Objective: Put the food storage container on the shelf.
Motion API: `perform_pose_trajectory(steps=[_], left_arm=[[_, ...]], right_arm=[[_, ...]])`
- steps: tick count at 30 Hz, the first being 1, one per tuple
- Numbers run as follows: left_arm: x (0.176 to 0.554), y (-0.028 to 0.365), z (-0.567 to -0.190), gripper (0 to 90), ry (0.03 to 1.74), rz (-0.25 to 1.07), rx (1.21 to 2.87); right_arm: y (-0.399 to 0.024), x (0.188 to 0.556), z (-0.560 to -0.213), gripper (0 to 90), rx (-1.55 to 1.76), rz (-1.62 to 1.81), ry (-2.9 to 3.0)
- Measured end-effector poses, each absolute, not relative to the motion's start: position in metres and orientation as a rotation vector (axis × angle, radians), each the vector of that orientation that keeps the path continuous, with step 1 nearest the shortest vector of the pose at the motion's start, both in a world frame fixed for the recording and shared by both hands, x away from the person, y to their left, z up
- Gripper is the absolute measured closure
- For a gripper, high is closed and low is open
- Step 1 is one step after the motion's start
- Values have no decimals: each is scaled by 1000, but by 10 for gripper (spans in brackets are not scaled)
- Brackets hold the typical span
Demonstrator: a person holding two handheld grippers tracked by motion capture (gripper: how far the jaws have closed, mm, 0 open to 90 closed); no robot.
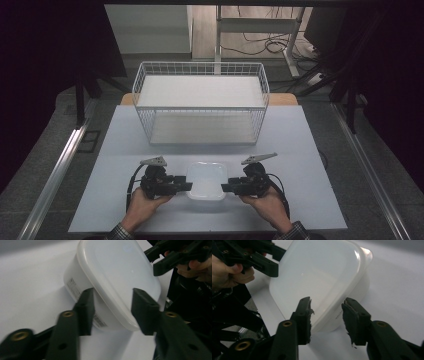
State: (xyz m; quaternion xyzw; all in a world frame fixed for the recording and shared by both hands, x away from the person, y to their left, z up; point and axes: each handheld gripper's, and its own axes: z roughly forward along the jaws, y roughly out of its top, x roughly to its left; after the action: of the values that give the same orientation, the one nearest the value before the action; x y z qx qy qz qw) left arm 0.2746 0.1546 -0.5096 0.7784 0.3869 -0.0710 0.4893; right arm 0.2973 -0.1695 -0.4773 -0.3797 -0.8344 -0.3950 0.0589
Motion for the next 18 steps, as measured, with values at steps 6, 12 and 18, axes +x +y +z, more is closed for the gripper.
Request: perform_pose_trajectory(steps=[6, 12, 18], left_arm=[[267, 155, -502, 754, 966, -115, 1874], [266, 153, -502, 804, 997, -45, 1873], [264, 150, -500, 806, 1011, -10, 1871]], right_arm=[[-173, 287, -472, 723, -1184, -1224, -2535], [-170, 286, -472, 786, -1232, -1303, -2606], [-169, 286, -473, 784, -1261, -1366, -2618]])
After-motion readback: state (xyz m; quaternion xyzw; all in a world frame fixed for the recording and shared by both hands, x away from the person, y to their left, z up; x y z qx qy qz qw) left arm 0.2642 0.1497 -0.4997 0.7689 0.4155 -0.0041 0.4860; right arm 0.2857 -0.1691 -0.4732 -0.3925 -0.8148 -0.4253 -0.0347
